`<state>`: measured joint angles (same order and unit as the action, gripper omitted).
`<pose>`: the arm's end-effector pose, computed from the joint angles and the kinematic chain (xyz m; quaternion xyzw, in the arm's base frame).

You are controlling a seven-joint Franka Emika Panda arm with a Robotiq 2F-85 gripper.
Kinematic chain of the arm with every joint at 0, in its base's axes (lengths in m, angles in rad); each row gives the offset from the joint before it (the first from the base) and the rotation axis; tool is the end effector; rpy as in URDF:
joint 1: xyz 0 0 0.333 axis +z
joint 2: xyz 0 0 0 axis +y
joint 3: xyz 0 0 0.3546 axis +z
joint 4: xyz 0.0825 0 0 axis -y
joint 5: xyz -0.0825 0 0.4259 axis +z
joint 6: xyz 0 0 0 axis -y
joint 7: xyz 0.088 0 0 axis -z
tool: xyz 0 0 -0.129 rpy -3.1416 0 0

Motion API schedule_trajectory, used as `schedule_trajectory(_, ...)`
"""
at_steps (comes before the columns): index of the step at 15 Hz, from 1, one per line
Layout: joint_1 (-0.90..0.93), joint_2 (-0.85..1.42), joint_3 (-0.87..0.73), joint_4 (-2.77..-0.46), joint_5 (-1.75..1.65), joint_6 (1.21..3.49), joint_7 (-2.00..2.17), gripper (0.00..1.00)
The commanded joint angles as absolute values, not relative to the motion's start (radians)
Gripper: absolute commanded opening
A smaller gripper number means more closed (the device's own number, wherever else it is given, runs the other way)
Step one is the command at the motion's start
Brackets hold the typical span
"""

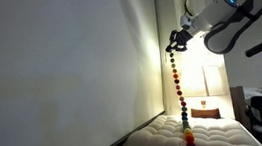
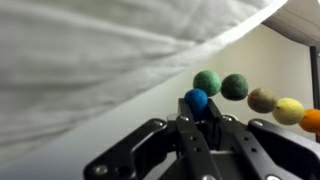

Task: Put the colorful object in between the two cushions.

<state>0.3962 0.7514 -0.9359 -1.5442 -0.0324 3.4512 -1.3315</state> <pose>0.7882 -0.1903 0.5078 0.5594 0.5103 0.2304 0.6112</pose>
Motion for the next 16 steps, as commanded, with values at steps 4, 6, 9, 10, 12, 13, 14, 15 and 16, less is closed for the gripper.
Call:
schedule_trajectory(4,0.406,0.828,-0.963,-1.508,0.013,3.451,-1.329,0.19)
schedule_trajectory(6,0.406,0.829,-0.965,-1.502,0.013,3.451,-1.329,0.19)
schedule_trajectory(9,0.406,0.83,-0.97,-1.499,0.015,3.454,-1.327,0.05)
schedule_trajectory(10,0.416,0.843,-0.989,-1.498,0.034,3.447,-1.322,0.05)
schedule_trajectory(12,0.409,0.839,-0.974,-1.497,0.025,3.441,-1.322,0.05)
schedule_trajectory(13,0.411,0.845,-0.978,-1.496,0.032,3.438,-1.32,0.05)
schedule_trajectory(14,0.402,0.835,-0.958,-1.497,0.016,3.433,-1.322,0.44)
schedule_trajectory(15,0.396,0.828,-0.944,-1.498,0.009,3.425,-1.323,0.45)
schedule_trajectory(16,0.399,0.84,-0.952,-1.494,0.018,3.431,-1.324,0.52)
